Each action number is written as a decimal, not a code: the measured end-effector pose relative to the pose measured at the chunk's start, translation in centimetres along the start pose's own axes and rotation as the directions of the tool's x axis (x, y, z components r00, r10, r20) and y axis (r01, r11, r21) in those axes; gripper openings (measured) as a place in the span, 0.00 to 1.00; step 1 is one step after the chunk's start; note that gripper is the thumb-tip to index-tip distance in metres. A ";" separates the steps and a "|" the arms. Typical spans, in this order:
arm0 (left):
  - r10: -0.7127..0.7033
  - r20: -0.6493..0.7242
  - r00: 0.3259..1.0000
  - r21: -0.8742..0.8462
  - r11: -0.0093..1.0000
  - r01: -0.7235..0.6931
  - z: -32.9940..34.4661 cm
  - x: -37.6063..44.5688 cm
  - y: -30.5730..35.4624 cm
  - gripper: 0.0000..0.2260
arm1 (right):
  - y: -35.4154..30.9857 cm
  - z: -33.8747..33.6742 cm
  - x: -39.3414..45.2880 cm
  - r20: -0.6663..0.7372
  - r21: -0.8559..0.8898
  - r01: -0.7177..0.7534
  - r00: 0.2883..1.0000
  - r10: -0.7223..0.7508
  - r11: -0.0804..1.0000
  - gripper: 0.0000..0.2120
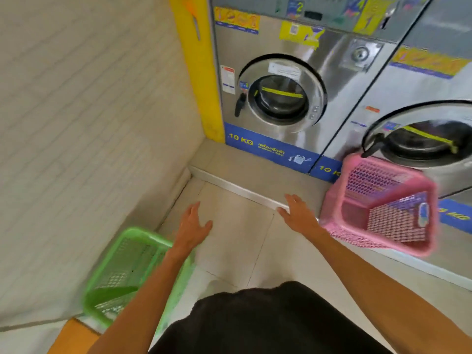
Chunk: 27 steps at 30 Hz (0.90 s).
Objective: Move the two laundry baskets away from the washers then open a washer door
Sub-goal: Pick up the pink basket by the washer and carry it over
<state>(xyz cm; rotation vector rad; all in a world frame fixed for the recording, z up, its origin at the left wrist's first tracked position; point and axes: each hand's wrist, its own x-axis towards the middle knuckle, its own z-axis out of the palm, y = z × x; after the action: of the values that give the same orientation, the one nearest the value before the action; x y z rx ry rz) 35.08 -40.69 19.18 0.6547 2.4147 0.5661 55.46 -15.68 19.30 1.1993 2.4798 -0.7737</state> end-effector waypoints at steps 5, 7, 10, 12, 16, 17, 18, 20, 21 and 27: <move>0.160 0.080 0.984 0.033 0.986 -0.163 7.8 2.6 12.3 0.34 | 12.2 -5.6 -0.3 -0.098 0.079 -0.136 0.985 0.143 0.988 0.26; 0.207 0.102 0.973 0.028 0.977 -0.211 10.7 3.4 16.6 0.34 | 16.5 -7.4 -0.7 -0.107 0.104 -0.181 0.976 0.192 0.978 0.25; 0.297 0.146 0.944 0.024 0.953 -0.303 14.2 4.8 22.4 0.33 | 21.9 -9.6 -1.1 -0.124 0.153 -0.218 0.964 0.237 0.964 0.24; 0.340 0.182 0.923 0.020 0.937 -0.349 16.1 5.6 25.6 0.32 | 24.7 -10.7 -1.1 -0.134 0.174 -0.241 0.955 0.265 0.955 0.23; 0.390 0.247 0.887 0.028 0.912 -0.409 19.2 7.8 30.6 0.32 | 29.2 -12.2 0.0 -0.168 0.252 -0.281 0.930 0.328 0.926 0.20; 0.392 0.263 0.881 0.034 0.909 -0.415 20.0 8.7 31.6 0.32 | 30.2 -12.6 0.5 -0.173 0.259 -0.297 0.922 0.346 0.919 0.20; 0.388 0.280 0.878 0.043 0.909 -0.416 20.8 9.6 32.7 0.32 | 31.2 -12.9 1.0 -0.171 0.270 -0.318 0.913 0.370 0.909 0.20; 0.378 0.316 0.870 0.057 0.908 -0.415 22.4 11.3 34.7 0.32 | 33.3 -13.4 1.9 -0.159 0.294 -0.368 0.891 0.425 0.882 0.21; 0.372 0.334 0.866 0.060 0.909 -0.414 23.1 12.2 35.7 0.32 | 34.4 -13.7 2.3 -0.150 0.297 -0.396 0.879 0.452 0.869 0.22; 0.327 0.422 0.846 0.096 0.911 -0.400 26.5 15.3 40.1 0.33 | 41.0 -15.3 4.2 -0.071 0.304 -0.527 0.818 0.570 0.794 0.26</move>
<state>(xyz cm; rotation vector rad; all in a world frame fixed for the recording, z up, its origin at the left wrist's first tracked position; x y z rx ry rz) 53.32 6.08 13.99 1.2038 1.9754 0.3170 84.88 16.78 15.77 2.0328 1.9796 -0.8840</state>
